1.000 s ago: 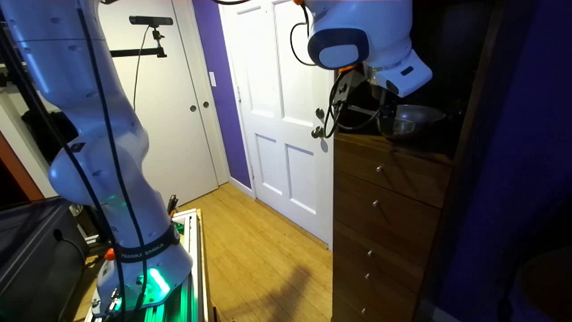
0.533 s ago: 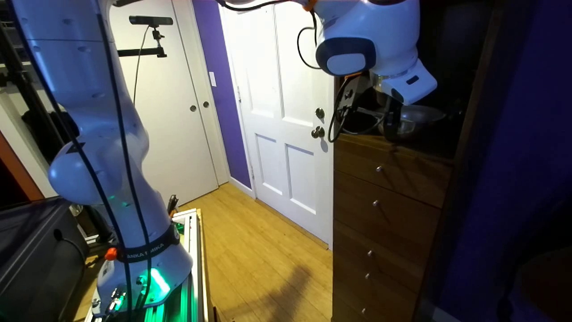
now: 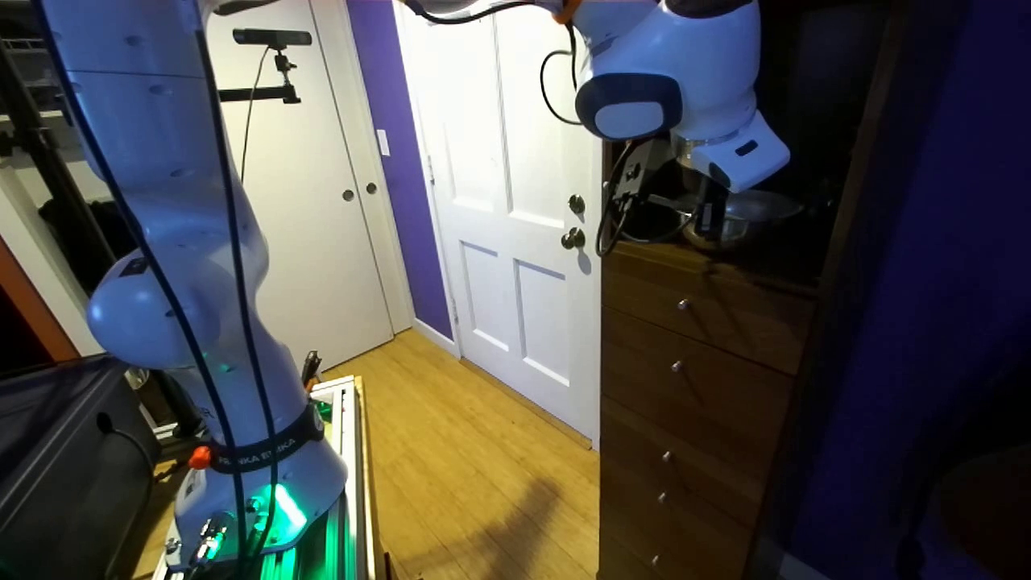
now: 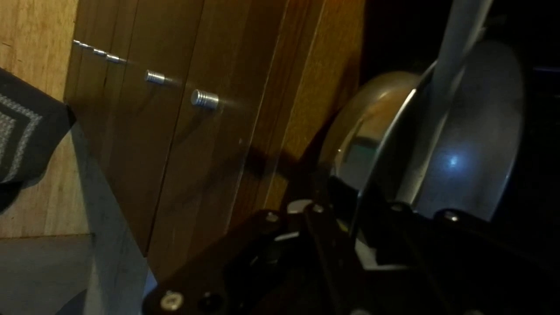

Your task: Remove the dishpan from the cabinet shelf and place it on top of the cabinet

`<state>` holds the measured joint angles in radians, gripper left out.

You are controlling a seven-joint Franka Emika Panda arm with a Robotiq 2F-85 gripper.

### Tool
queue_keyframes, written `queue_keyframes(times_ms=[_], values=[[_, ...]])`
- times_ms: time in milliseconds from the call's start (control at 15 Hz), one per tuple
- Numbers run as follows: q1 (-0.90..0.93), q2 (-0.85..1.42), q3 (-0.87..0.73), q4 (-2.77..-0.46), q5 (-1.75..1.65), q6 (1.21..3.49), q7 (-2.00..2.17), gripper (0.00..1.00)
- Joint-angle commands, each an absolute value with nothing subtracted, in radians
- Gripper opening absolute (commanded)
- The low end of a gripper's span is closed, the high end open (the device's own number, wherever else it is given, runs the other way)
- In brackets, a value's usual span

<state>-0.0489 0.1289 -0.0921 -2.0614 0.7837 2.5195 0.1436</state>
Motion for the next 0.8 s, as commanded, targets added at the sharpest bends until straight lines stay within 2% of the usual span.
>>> queue_keyframes(times_ms=[0, 733], values=[[-0.067, 0.147, -0.077, -2.04, 0.81, 2.533, 0.134, 0.0], [-0.092, 0.056, -0.112, -2.092, 0.69, 2.457, 0.186, 0.02]])
